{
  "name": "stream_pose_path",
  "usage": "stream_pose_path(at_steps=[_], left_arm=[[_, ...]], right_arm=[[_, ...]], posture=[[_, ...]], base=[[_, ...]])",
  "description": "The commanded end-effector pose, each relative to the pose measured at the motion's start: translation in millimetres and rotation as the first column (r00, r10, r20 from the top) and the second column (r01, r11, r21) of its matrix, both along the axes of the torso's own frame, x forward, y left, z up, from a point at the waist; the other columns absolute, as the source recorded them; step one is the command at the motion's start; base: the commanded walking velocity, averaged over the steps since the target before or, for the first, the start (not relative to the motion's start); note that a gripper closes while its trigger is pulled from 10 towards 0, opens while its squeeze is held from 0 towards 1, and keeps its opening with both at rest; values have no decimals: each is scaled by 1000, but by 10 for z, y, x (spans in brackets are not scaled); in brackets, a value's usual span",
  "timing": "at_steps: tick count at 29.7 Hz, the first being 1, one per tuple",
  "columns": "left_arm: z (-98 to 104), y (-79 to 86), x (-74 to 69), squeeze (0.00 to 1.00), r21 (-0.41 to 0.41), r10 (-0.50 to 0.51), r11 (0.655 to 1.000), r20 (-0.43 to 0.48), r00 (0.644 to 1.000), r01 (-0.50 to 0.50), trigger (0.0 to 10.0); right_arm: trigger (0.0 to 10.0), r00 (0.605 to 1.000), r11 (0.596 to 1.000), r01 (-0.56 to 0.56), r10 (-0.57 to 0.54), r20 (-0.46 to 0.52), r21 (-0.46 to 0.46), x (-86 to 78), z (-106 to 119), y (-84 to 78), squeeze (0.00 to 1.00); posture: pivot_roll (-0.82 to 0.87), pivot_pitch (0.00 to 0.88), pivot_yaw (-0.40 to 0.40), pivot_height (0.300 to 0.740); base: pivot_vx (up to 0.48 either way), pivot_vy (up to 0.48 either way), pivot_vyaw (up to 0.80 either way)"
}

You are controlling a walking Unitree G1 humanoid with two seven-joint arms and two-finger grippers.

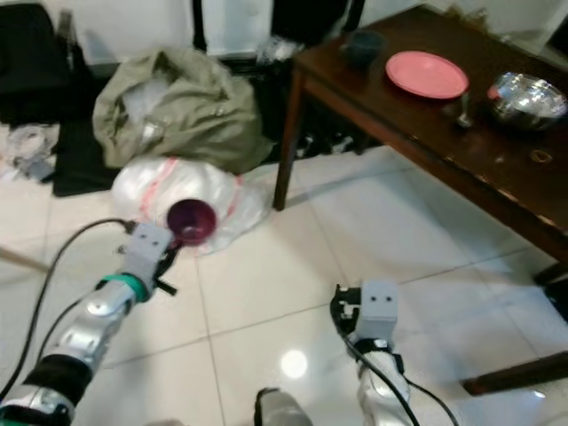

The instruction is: Setting the table

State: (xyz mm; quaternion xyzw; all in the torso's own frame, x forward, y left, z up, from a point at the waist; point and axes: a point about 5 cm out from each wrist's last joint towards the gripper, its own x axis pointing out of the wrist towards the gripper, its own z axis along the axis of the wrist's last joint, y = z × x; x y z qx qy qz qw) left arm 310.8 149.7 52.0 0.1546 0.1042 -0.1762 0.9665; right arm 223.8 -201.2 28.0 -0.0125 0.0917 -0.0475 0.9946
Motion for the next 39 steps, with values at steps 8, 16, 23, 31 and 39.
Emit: stream_pose_path(at_steps=[8,16,23,31,39], left_arm=[[-23,10,-14,0,-4,1,1000,-6,1000,-1,10000],[5,-14,4,0,-15,-6,1000,4,1000,6,10000],[69,-54,36,0,-33,-16,999,22,1000,17,10000],[320,-109,172,0,-86,0,996,88,996,7,10000],[807,-165,371,0,-179,28,984,217,976,12,10000]], right_arm=[[10000,1000,1000,8,-8,-23,6,-50,-55,-3,0],[10000,1000,1000,13,-13,-23,5,-53,-58,-11,0],[10000,1000,1000,20,-20,-17,4,-54,-41,-23,0],[10000,997,999,33,-31,70,-27,51,197,-108,0],[10000,974,999,31,-23,223,-34,263,659,-159,0]], posture=[[15,17,44,740],[14,21,45,740],[11,22,44,740],[5,21,48,740],[3,18,49,740]], base=[[0,0,-800],[0,0,-800],[0,0,-800],[0,0,-800],[0,0,-800]])
